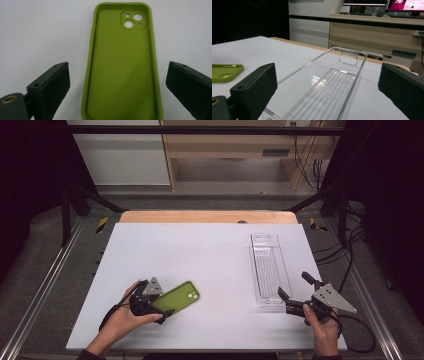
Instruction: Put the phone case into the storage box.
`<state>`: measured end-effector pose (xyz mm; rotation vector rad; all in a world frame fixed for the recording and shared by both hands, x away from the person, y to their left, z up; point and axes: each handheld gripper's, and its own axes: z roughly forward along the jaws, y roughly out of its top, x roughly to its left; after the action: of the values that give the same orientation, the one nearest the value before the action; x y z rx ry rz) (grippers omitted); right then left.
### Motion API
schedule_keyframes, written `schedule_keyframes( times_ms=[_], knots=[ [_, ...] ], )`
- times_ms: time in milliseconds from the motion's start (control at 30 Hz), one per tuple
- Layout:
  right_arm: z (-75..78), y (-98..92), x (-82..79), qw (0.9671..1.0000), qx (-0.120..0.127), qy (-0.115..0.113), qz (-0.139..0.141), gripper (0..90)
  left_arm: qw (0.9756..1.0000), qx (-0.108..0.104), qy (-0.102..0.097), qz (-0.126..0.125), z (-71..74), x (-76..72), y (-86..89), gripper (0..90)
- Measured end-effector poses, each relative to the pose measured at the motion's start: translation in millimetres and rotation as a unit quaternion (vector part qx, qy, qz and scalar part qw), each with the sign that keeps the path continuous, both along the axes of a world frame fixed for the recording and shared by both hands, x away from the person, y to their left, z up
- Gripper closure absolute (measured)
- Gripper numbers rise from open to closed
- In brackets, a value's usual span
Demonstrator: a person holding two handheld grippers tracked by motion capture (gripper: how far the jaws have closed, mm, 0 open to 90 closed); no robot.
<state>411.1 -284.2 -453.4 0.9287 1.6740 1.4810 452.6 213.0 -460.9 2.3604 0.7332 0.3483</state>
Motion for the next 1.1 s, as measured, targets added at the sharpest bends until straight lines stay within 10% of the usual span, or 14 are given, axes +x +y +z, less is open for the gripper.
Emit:
schedule_keyframes(
  times_ms=[1100],
  knots=[
    [-0.2, 1.7, -0.1, 1.0, -0.005, 0.002, 0.001, 2.6, 0.9984, 0.023, 0.049, -0.019, -11.4, 3.2, -1.4, 12.8]
  ],
)
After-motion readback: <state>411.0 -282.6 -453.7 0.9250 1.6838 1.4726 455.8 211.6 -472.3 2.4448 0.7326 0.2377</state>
